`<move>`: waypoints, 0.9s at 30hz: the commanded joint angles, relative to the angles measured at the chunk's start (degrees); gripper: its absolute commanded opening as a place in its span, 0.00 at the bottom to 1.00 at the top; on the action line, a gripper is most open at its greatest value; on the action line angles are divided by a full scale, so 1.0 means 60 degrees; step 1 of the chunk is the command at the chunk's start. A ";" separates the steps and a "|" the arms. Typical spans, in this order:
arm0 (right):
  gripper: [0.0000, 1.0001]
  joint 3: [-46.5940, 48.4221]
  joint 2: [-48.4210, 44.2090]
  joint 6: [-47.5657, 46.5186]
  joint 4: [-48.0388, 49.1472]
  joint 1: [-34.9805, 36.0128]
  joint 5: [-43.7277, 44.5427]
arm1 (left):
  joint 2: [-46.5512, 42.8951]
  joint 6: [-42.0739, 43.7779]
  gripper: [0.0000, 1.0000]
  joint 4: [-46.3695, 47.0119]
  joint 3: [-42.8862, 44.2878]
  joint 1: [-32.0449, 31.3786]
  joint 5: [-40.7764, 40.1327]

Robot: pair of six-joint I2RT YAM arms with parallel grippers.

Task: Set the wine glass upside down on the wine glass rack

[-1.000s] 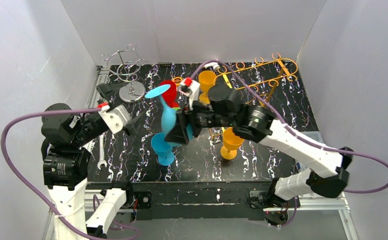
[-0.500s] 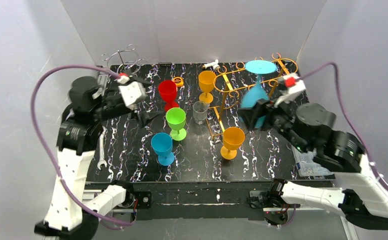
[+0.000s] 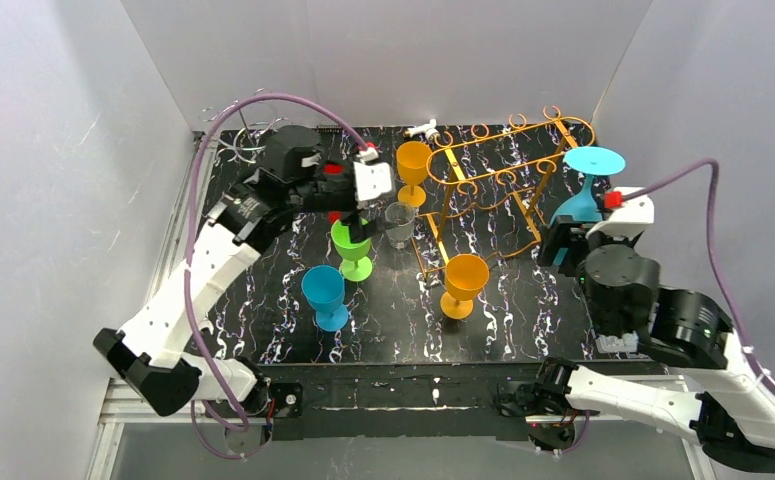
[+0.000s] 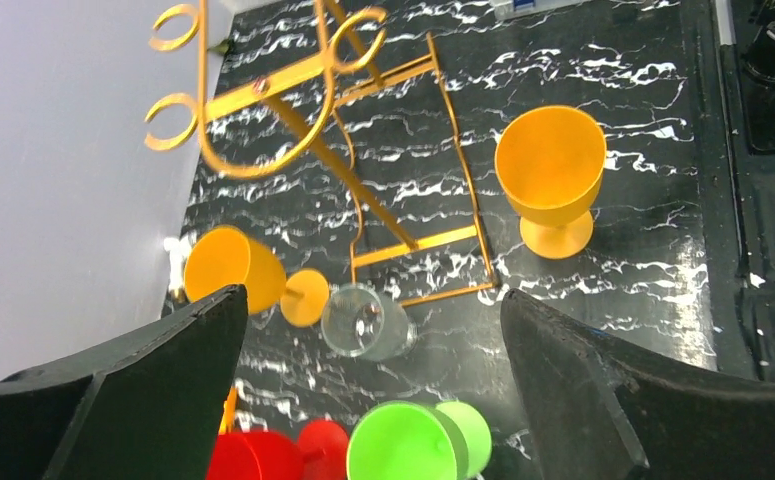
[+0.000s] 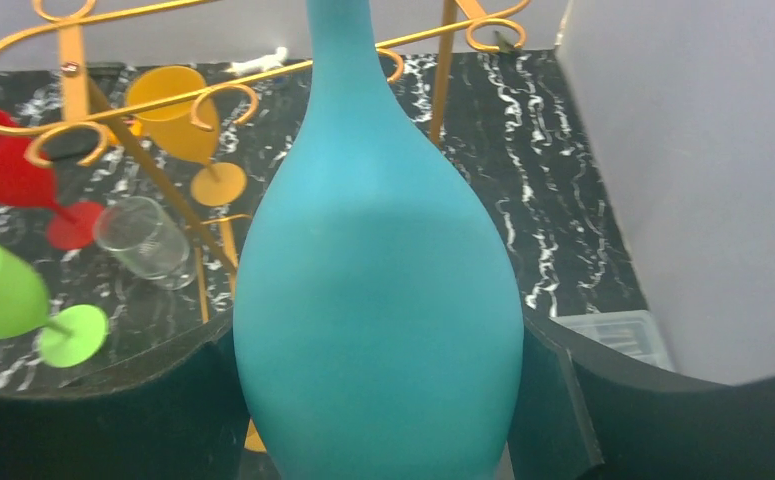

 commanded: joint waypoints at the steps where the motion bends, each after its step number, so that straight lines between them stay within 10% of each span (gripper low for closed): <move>1: 0.48 -0.0157 0.0463 -0.0255 0.0761 0.0104 0.1706 | 0.0582 0.1443 0.96 0.0761 0.0579 -0.1030 -0.0622; 27: 0.47 -0.1297 0.0813 -0.0499 0.1926 0.0097 0.1800 | 0.1898 0.7371 0.34 0.4511 -0.0943 -0.2516 -0.2784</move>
